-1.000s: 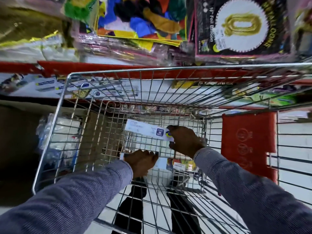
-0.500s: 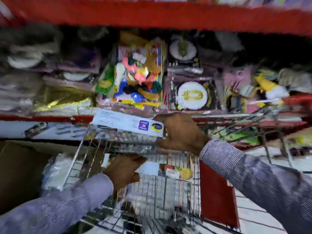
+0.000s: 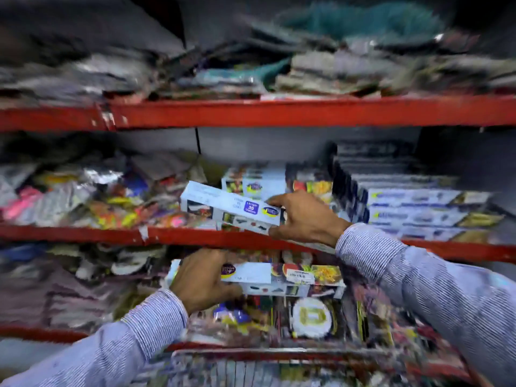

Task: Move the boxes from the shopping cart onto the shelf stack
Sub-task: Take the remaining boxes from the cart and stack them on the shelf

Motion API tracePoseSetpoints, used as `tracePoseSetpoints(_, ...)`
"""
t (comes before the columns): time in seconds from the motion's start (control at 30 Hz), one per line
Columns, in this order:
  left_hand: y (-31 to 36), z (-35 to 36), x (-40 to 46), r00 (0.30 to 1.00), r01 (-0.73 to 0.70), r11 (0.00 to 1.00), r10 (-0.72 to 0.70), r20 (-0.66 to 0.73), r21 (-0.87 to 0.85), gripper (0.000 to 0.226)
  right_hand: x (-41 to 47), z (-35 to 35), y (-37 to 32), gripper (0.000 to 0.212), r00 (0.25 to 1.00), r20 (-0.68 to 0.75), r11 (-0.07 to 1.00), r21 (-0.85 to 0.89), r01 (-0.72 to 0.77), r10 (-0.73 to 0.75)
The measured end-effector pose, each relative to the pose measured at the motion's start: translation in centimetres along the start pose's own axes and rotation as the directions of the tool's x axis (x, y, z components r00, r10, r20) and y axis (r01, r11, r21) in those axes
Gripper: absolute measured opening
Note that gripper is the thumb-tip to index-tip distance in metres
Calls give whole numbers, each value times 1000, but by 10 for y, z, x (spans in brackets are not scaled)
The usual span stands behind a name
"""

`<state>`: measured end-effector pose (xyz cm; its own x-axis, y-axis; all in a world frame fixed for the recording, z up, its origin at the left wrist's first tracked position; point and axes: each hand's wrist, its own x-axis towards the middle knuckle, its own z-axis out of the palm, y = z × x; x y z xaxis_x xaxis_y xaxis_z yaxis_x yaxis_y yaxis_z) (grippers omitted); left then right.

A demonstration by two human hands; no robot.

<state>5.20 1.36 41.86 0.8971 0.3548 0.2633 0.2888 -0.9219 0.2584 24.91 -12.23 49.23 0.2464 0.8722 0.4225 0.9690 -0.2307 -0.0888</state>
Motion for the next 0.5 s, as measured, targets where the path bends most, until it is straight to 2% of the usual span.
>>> tracePoseSetpoints(0.13, -4, -29, 41, 999, -8, 1000, 8, -43, -7, 64, 31, -14, 17, 51, 998, 40, 998, -22, -54, 55)
tracePoseSetpoints(0.23, -8, -40, 68, 1000, -16, 999, 16, -15, -38, 65, 52, -11, 32, 52, 989, 106, 995, -10, -100, 101)
tracePoseSetpoints(0.33, -16, -40, 89, 999, -29, 999, 28, -22, -22, 63, 75, -1, 47, 46, 979, 154, 991, -23, -132, 134)
tracePoseSetpoints(0.5, -29, -34, 115, 997, -57, 998, 57, -55, 14, 65, 102, 21, 75, 55, 939, 269, 976, -91, -196, 213)
